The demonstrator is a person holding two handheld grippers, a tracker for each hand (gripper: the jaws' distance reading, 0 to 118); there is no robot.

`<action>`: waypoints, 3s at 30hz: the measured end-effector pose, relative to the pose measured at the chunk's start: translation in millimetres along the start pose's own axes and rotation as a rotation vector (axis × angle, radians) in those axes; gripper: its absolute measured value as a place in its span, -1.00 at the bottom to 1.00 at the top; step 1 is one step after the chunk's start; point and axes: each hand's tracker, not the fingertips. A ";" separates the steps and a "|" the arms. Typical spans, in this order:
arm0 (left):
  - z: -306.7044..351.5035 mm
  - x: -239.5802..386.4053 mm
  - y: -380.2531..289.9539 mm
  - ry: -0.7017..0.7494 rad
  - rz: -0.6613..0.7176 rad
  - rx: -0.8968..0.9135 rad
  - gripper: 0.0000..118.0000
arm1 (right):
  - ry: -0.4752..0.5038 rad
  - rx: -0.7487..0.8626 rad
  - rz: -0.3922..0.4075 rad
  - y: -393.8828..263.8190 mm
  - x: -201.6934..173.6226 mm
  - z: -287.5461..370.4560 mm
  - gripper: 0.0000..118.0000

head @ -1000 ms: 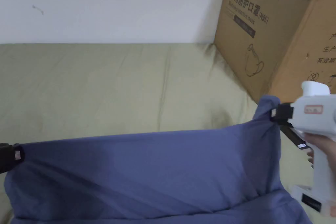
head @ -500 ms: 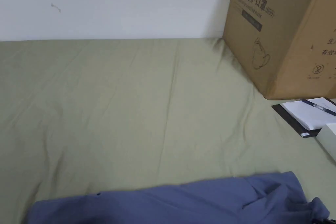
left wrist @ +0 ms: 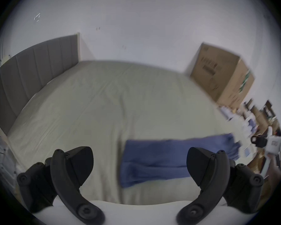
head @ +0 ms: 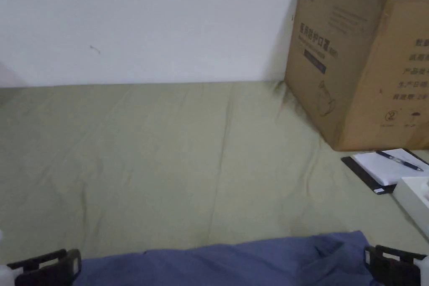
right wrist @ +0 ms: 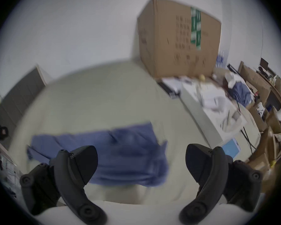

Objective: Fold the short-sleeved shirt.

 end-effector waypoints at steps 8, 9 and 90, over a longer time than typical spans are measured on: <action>88.4 75.5 -7.2 -0.031 -0.169 0.591 -1.00 | 0.182 0.729 0.039 6.0 -100.7 100.8 -1.00; 87.5 77.1 -14.1 0.022 -0.183 0.660 -1.00 | 0.159 0.769 0.061 4.0 -110.1 102.9 -1.00; -121.2 -4.1 1.7 -0.117 -0.038 -0.483 0.05 | 0.309 0.189 0.123 -11.8 -108.5 32.5 -1.00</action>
